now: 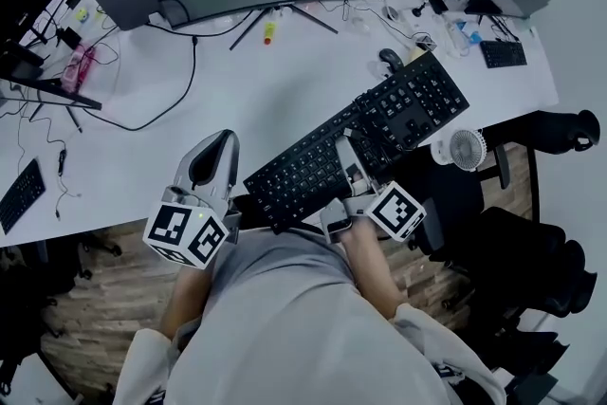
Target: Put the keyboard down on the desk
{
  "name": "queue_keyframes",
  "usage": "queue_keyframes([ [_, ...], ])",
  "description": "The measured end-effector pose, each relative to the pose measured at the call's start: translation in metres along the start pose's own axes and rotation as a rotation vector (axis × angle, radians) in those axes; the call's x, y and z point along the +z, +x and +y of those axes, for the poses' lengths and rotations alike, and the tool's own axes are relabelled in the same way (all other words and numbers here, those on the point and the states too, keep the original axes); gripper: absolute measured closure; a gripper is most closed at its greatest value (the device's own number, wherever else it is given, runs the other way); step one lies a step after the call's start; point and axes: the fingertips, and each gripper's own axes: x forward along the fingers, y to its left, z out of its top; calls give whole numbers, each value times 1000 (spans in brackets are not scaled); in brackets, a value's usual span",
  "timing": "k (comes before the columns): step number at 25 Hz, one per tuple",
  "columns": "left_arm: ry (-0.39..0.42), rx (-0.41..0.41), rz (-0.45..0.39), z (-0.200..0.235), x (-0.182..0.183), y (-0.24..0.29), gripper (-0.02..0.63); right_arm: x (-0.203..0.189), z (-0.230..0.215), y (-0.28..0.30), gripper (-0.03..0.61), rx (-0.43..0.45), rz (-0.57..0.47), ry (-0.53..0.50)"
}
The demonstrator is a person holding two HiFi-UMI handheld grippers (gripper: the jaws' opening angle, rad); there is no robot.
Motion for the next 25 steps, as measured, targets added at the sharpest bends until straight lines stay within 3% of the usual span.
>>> queue_keyframes([
  [16, 8, -35, 18, 49, 14, 10, 614, -12, 0, 38, 508, -42, -57, 38],
  [25, 0, -42, 22, 53, 20, 16, 614, -10, -4, 45, 508, -76, -52, 50],
])
